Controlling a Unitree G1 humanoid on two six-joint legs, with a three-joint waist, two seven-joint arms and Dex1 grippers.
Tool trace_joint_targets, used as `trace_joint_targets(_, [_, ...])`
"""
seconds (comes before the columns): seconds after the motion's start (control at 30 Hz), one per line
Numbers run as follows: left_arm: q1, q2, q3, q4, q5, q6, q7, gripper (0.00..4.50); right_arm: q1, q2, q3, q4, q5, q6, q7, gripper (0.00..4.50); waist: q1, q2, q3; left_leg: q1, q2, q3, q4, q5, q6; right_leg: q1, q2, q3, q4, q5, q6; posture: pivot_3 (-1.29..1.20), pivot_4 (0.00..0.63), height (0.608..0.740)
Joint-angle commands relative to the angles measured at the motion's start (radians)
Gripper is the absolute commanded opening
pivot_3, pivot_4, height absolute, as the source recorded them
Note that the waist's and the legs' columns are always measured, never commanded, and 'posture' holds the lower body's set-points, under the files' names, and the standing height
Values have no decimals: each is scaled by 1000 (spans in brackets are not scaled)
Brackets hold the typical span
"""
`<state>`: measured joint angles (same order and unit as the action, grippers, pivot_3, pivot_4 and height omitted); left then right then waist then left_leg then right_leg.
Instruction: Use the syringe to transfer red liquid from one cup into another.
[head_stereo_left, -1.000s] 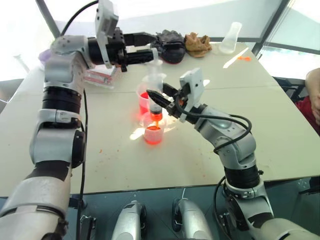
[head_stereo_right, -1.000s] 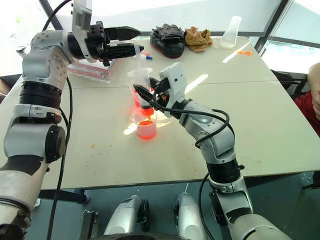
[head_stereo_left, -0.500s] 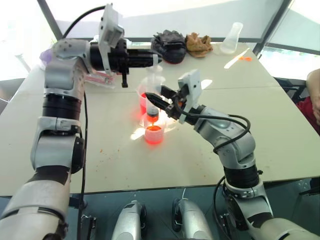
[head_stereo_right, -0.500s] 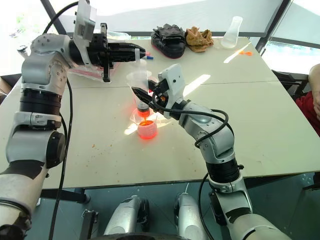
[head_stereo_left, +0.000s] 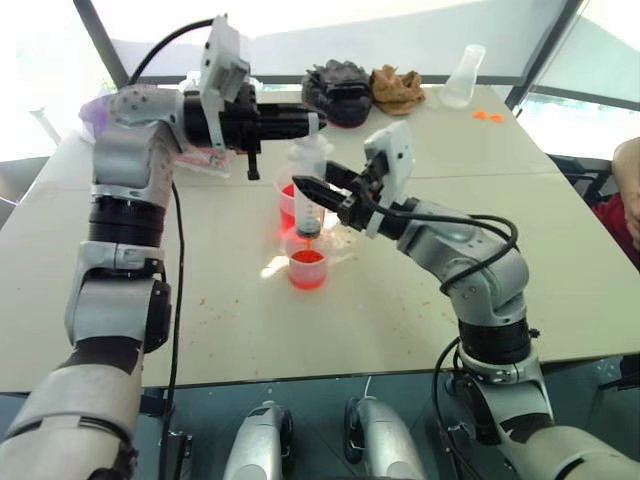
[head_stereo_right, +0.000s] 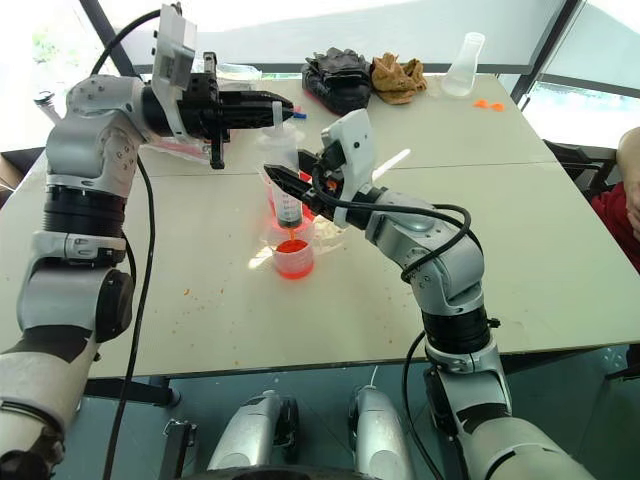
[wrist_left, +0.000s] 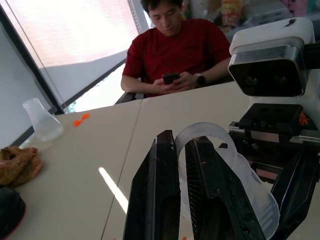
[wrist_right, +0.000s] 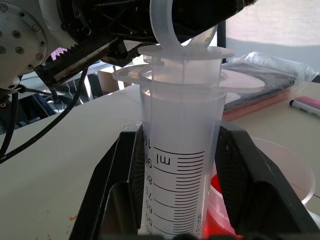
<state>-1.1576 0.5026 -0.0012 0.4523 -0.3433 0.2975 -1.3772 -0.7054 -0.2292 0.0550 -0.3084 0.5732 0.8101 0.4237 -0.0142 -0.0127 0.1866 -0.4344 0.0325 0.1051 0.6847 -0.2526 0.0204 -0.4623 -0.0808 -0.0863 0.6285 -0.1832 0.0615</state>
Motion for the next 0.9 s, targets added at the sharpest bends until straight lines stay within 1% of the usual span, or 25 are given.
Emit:
trace_joint_targets(0.03, [55,-10,-60,-35,6,36,-30,52,-95,11,-86,-109,43,-36,-37,1493,0,0,0,0,0,0,0,0,0,0,0,0,0,0,0,0,150,740])
trace_joint_targets(0.17, [78,-7,-64,-53,2,45,-27,52,-104,13,-90,-114,58,-25,-51,1493,0,0,0,0,0,0,0,0,0,0,0,0,0,0,0,0,150,740])
trace_joint_targets(0.23, [71,-8,-46,-59,-18,70,-15,52,-106,10,-90,-113,62,-25,-53,1493,1,0,0,0,0,0,0,0,0,0,0,0,0,0,0,0,150,740])
trace_joint_targets(0.3, [43,-8,-18,-48,-47,116,0,791,-107,5,-90,-112,65,-25,-53,1493,1,0,0,0,0,0,0,0,0,0,0,0,0,0,0,0,150,740])
trace_joint_targets(0.33, [35,-7,-11,-45,-54,130,4,1053,-107,3,-89,-112,67,-25,-54,1493,1,0,0,0,0,0,0,0,0,0,0,0,0,0,0,0,150,740])
trace_joint_targets(0.4, [17,0,8,-38,-63,132,16,1498,-109,-4,-87,-110,67,-27,-52,1493,0,0,0,0,0,0,0,0,0,0,0,0,0,0,0,0,150,740])
trace_joint_targets(0.43, [11,5,16,-35,-65,132,20,1627,-110,-7,-86,-109,66,-28,-51,1493,0,0,0,0,0,0,0,0,0,0,0,0,0,0,0,0,150,740])
trace_joint_targets(0.53, [2,28,36,-37,-67,136,28,2240,-111,-13,-86,-107,60,-31,-49,1493,-1,0,0,0,0,0,0,0,0,0,0,0,0,0,0,0,150,740])
trace_joint_targets(0.7, [14,114,94,-54,-111,205,46,2240,-127,-30,-113,-92,56,-36,-59,1493,-3,0,0,0,0,0,0,0,0,0,0,0,0,0,0,0,150,740])
trace_joint_targets(0.8, [111,208,164,-133,-156,294,81,2240,-160,-57,-177,-55,68,-33,-72,1493,-7,0,0,0,1,0,0,0,0,-1,0,0,0,0,0,0,150,740])
trace_joint_targets(0.83, [134,223,174,-157,-168,314,93,2240,-166,-61,-189,-49,71,-32,-74,1493,-6,0,0,0,1,0,-1,0,0,-1,0,0,0,0,0,0,150,740])
trace_joint_targets(0.9, [231,262,224,-253,-207,383,134,2240,-181,-82,-221,-33,84,-20,-75,1493,-5,0,0,0,1,0,-1,0,0,-1,0,0,0,0,0,0,150,740])
